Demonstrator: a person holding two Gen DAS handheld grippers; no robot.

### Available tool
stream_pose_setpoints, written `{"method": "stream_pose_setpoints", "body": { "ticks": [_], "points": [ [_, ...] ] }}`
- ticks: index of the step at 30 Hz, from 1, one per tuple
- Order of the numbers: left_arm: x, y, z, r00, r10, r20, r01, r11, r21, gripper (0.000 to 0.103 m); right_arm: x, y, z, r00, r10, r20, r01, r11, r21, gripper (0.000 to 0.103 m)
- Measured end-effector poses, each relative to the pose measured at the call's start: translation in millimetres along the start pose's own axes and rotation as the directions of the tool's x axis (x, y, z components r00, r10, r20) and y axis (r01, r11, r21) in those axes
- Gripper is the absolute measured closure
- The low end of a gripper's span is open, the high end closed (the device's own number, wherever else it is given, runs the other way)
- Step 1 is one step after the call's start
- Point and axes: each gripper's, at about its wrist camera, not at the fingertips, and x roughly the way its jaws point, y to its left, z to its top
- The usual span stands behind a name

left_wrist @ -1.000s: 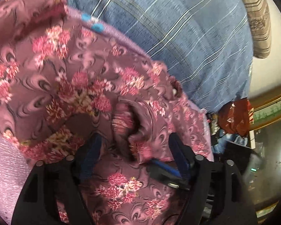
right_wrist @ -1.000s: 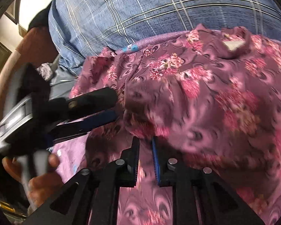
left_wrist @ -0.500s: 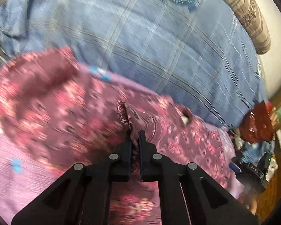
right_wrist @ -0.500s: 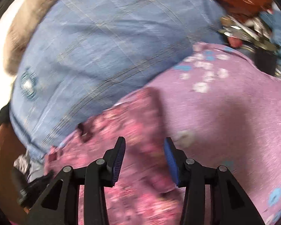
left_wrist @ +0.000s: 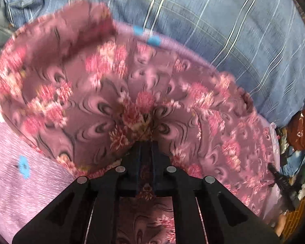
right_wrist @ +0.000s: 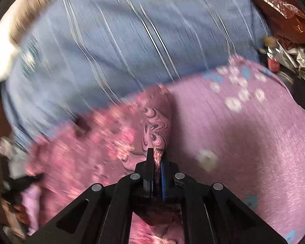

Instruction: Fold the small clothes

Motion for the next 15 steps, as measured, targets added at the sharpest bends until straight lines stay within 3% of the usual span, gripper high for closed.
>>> {"method": "stream_pose_setpoints", "body": {
  "ticks": [1, 4, 6, 8, 9, 12, 15],
  "points": [
    [-4.3, -0.3, 0.6, 1.000, 0.000, 0.009, 0.000, 1.000, 0.002, 0.097, 11.2, 0.3, -3.8, 0.998, -0.032, -0.051, 0.031, 0.999, -0.016, 0.098],
    [-20.5, 2.5, 3.6, 0.998, 0.019, 0.064, -0.018, 1.000, -0.016, 0.097, -2.1, 9.9, -3.2, 0.997, -0.078, -0.006, 0.078, 0.997, -0.009, 0.090],
    [-27.6, 2.1, 5.0, 0.996, 0.021, 0.092, -0.020, 1.000, -0.016, 0.087, -18.1, 26.8, 1.7, 0.996, -0.064, 0.059, 0.064, 0.998, -0.006, 0.090],
    [-27.3, 0.8, 1.0, 0.996, 0.003, 0.091, -0.004, 1.000, 0.004, 0.069, -30.0, 46.5, 4.5, 0.995, -0.008, 0.099, 0.012, 0.999, -0.039, 0.086],
    [-24.8, -0.3, -1.6, 0.996, 0.006, 0.086, -0.007, 1.000, 0.015, 0.067, -31.3, 58.4, 6.3, 0.994, 0.028, 0.104, -0.022, 0.998, -0.060, 0.085],
    [-9.7, 0.7, -3.6, 0.998, 0.038, 0.049, -0.040, 0.998, 0.038, 0.066, -21.7, 95.2, 3.3, 0.989, 0.143, 0.036, -0.138, 0.984, -0.114, 0.085],
    [-4.1, 11.4, -5.3, 0.999, 0.015, 0.032, -0.015, 1.000, 0.015, 0.066, 15.6, 123.8, -12.5, 0.980, 0.176, -0.090, -0.187, 0.974, -0.128, 0.085]
  ]
}}
